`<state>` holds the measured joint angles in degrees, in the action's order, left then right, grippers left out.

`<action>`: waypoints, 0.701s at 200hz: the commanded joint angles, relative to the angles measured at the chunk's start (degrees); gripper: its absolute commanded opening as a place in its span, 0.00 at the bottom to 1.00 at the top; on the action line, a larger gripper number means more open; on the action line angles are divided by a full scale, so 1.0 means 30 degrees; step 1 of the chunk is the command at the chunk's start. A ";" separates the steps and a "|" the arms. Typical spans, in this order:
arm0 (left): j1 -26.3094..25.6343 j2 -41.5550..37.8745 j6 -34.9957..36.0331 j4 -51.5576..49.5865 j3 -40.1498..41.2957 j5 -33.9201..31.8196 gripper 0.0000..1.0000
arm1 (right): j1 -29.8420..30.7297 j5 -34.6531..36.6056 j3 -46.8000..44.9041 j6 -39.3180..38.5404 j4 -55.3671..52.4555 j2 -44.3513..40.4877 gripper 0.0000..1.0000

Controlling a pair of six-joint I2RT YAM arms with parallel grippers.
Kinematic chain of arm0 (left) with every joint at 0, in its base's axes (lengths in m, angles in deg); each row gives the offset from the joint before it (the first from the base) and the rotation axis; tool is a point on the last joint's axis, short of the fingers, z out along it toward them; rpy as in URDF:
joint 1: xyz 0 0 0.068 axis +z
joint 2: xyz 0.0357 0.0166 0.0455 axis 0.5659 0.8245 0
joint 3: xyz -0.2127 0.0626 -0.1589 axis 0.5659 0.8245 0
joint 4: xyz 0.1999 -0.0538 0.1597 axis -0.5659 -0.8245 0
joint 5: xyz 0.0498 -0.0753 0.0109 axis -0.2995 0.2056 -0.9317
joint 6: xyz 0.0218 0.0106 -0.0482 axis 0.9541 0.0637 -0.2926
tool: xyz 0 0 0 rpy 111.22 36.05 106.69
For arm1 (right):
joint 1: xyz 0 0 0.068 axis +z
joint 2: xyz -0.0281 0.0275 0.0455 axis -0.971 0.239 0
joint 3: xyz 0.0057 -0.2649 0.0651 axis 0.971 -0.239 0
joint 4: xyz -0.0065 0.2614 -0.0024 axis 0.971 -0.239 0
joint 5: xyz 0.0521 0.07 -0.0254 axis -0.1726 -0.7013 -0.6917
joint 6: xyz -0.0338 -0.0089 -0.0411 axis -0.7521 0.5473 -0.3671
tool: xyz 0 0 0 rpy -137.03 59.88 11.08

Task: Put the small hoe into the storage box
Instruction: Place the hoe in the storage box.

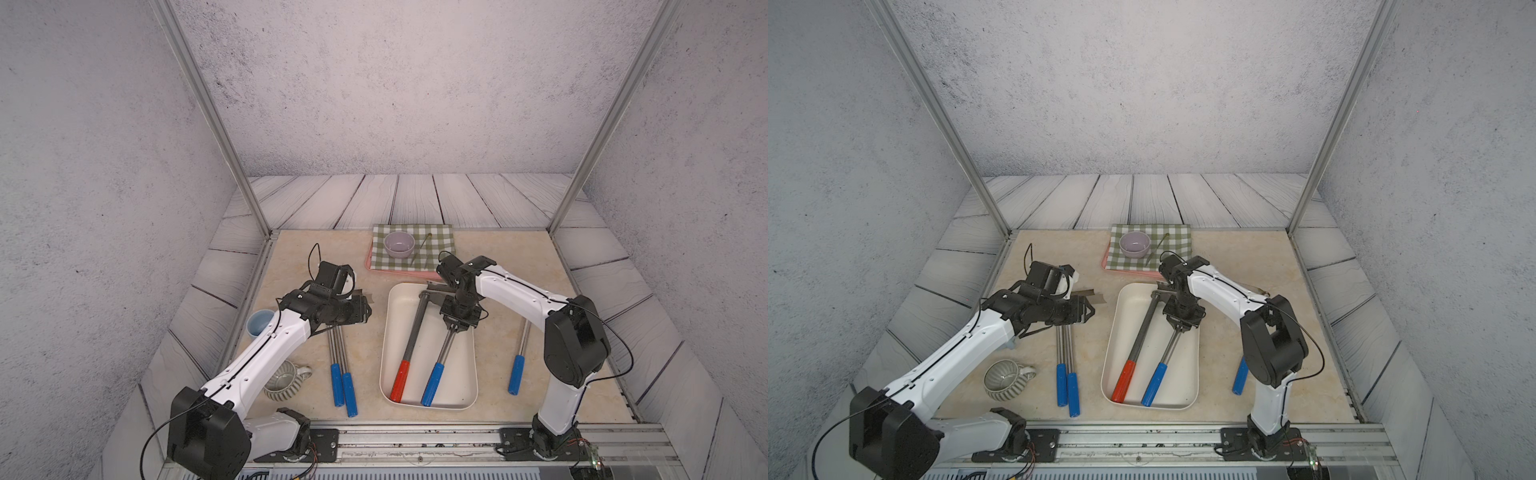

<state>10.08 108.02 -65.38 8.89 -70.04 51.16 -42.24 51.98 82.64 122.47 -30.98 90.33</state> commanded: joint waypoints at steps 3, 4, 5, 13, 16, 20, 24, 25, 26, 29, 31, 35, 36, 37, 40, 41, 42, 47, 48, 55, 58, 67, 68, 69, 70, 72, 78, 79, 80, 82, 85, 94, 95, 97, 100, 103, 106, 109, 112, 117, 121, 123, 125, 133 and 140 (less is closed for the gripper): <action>0.0210 0.0079 -0.0087 0.0076 0.0046 0.0096 0.54 | 0.0265 -0.0954 -0.0501 -0.0021 -0.0600 -0.0051 0.22; 0.0199 0.0086 -0.0087 0.0076 0.0054 0.0096 0.54 | 0.0263 -0.0962 -0.0513 -0.0019 -0.0596 -0.0056 0.22; 0.0208 0.0089 -0.0087 0.0076 0.0058 0.0096 0.54 | 0.0262 -0.0965 -0.0533 -0.0018 -0.0578 -0.0029 0.22; 0.0202 0.0119 -0.0087 0.0076 0.0061 0.0110 0.54 | 0.0276 -0.0998 -0.0633 -0.0068 -0.0478 0.0080 0.22; 0.0197 0.0143 -0.0087 0.0098 0.0061 0.0138 0.54 | 0.0296 -0.0998 -0.0688 -0.0074 -0.0448 0.0111 0.22; 0.0216 0.0176 -0.0105 0.0105 0.0061 0.0130 0.54 | 0.0306 -0.0998 -0.0714 -0.0103 -0.0445 0.0190 0.22; 0.0213 0.0169 -0.0110 0.0134 0.0054 0.0133 0.54 | 0.0317 -0.0998 -0.0728 -0.0132 -0.0410 0.0263 0.22; 0.0215 0.0175 -0.0113 0.0134 0.0058 0.0129 0.54 | 0.0319 -0.0998 -0.0744 -0.0133 -0.0412 0.0277 0.22; 0.0216 0.0192 -0.0115 0.0134 0.0045 0.0142 0.54 | 0.0319 -0.0998 -0.0766 -0.0148 -0.0414 0.0284 0.22; 0.0217 0.0196 -0.0112 0.0134 0.0052 0.0160 0.54 | 0.0334 -0.0984 -0.0804 -0.0161 -0.0415 0.0327 0.22; 0.0202 0.0206 -0.0115 0.0134 0.0059 0.0156 0.54 | 0.0346 -0.0995 -0.0807 -0.0185 -0.0400 0.0380 0.22; 0.0212 0.0209 -0.0116 0.0171 0.0061 0.0154 0.54 | 0.0349 -0.1020 -0.0857 -0.0207 -0.0365 0.0425 0.22; 0.0200 0.0209 -0.0116 0.0167 0.0047 0.0154 0.54 | 0.0349 -0.1024 -0.0866 -0.0214 -0.0361 0.0431 0.22; 0.0194 0.0209 -0.0116 0.0166 0.0039 0.0169 0.54 | 0.0349 -0.1026 -0.0871 -0.0218 -0.0358 0.0449 0.22; 0.0214 0.0231 -0.0116 0.0164 0.0059 0.0156 0.54 | 0.0378 -0.1038 -0.0901 -0.0243 -0.0335 0.0505 0.22; 0.0216 0.0235 -0.0116 0.0164 0.0060 0.0170 0.54 | 0.0378 -0.1048 -0.0918 -0.0247 -0.0331 0.0530 0.22; 0.0202 0.0237 -0.0116 0.0164 0.0061 0.0162 0.54 | 0.0378 -0.1067 -0.0926 -0.0249 -0.0314 0.0542 0.22; 0.0207 0.0239 -0.0116 0.0188 0.0073 0.0178 0.54 | 0.0404 -0.1086 -0.0984 -0.0274 -0.0269 0.0623 0.22; 0.0212 0.0239 -0.0116 0.0190 0.0082 0.0166 0.54 | 0.0421 -0.1086 -0.1003 -0.0277 -0.0269 0.0618 0.22; 0.0216 0.0283 -0.0101 0.0220 0.0091 0.0155 0.54 | 0.0408 -0.1093 -0.1075 -0.0295 -0.0225 0.0709 0.22; 0.0213 0.0296 -0.0114 0.0222 0.0091 0.0154 0.54 | 0.0430 -0.1083 -0.1121 -0.0282 -0.0197 0.0768 0.22; 0.0210 0.0326 -0.0109 0.0222 0.0087 0.0182 0.54 | 0.0436 -0.1105 -0.1261 -0.0281 -0.0083 0.0854 0.23; 0.0199 0.0326 -0.0112 0.0222 0.0089 0.0197 0.54 | 0.0437 -0.1110 -0.1274 -0.0281 -0.0073 0.0865 0.23; 0.0208 0.0326 -0.0114 0.0222 0.0075 0.0191 0.54 | 0.0437 -0.1113 -0.1295 -0.0281 -0.0054 0.0886 0.23; 0.0198 0.0341 -0.0115 0.0222 0.0068 0.0187 0.54 | 0.0437 -0.1114 -0.1305 -0.0281 -0.0044 0.0896 0.23; 0.0212 0.0352 -0.0116 0.0222 0.0056 0.0199 0.54 | 0.0437 -0.1108 -0.1327 -0.0281 -0.0007 0.0925 0.23; 0.0193 0.0357 -0.0116 0.0241 0.0061 0.0210 0.54 | 0.0437 -0.1143 -0.1394 -0.0281 0.0046 0.0991 0.24; 0.0190 0.0356 -0.0116 0.0246 0.0061 0.0211 0.54 | 0.0437 -0.1144 -0.1399 -0.0281 0.0050 0.1007 0.24; 0.0204 0.0356 -0.0116 0.0234 0.0061 0.0212 0.54 | 0.0437 -0.1159 -0.1401 -0.0281 0.0052 0.1030 0.24; 0.0214 0.0356 -0.0123 0.0240 0.0061 0.0213 0.54 | 0.0437 -0.1170 -0.1403 -0.0281 0.0053 0.1061 0.24; 0.0202 0.0356 -0.0139 0.0250 0.0069 0.0213 0.54 | 0.0441 -0.1174 -0.1425 -0.0281 0.0068 0.1087 0.25; 0.0213 0.0358 -0.0145 0.0250 0.0090 0.0213 0.54 | 0.0437 -0.1145 -0.1433 -0.0308 0.0083 0.1194 0.26; 0.0200 0.0357 -0.0145 0.0251 0.0090 0.0213 0.54 | 0.0422 -0.1145 -0.1433 -0.0309 0.0083 0.1211 0.26; 0.0191 0.0378 -0.0153 0.0251 0.0091 0.0213 0.54 | 0.0433 -0.1123 -0.1433 -0.0310 0.0083 0.1239 0.26; 0.0210 0.0359 -0.0146 0.0252 0.0091 0.0228 0.54 | 0.0437 -0.1116 -0.1433 -0.0310 0.0083 0.1277 0.27; 0.0216 0.0382 -0.0146 0.0244 0.0076 0.0218 0.54 | 0.0437 -0.1101 -0.1418 -0.0324 0.0083 0.1300 0.27; 0.0206 0.0389 -0.0123 0.0251 0.0089 0.0214 0.54 | 0.0437 -0.1088 -0.1412 -0.0341 0.0083 0.1329 0.28; 0.0216 0.0386 -0.0135 0.0252 0.0076 0.0213 0.54 | 0.0437 -0.1061 -0.1397 -0.0354 0.0065 0.1343 0.28; 0.0198 0.0385 -0.0137 0.0252 0.0063 0.0213 0.54 | 0.0437 -0.1057 -0.1362 -0.0367 0.0055 0.1371 0.28; 0.0205 0.0382 -0.0117 0.0259 0.0062 0.0213 0.54 | 0.0441 -0.1057 -0.1334 -0.0391 0.0011 0.1445 0.29; 0.0200 0.0358 -0.0116 0.0252 0.0061 0.0228 0.54 | 0.0437 -0.1031 -0.1291 -0.0397 -0.0044 0.1462 0.30; 0.0213 0.0371 -0.0116 0.0252 0.0061 0.0217 0.54 | 0.0422 -0.1014 -0.1251 -0.0420 -0.0059 0.1484 0.30; 0.0231 0.0367 -0.0116 0.0244 0.0047 0.0214 0.54 | 0.0419 -0.1002 -0.1219 -0.0425 -0.0099 0.1483 0.30; 0.0232 0.0363 -0.0116 0.0229 0.0057 0.0189 0.54 | 0.0408 -0.0900 -0.1131 -0.0485 -0.0212 0.1483 0.31; 0.0211 0.0357 -0.0101 0.0237 0.0061 0.0184 0.54 | 0.0408 -0.0810 -0.1075 -0.0530 -0.0316 0.1466 0.31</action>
<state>10.10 108.66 -65.44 9.56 -70.04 51.20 -41.43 51.32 80.32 121.88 -28.49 91.40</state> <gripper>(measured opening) 0.537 0.304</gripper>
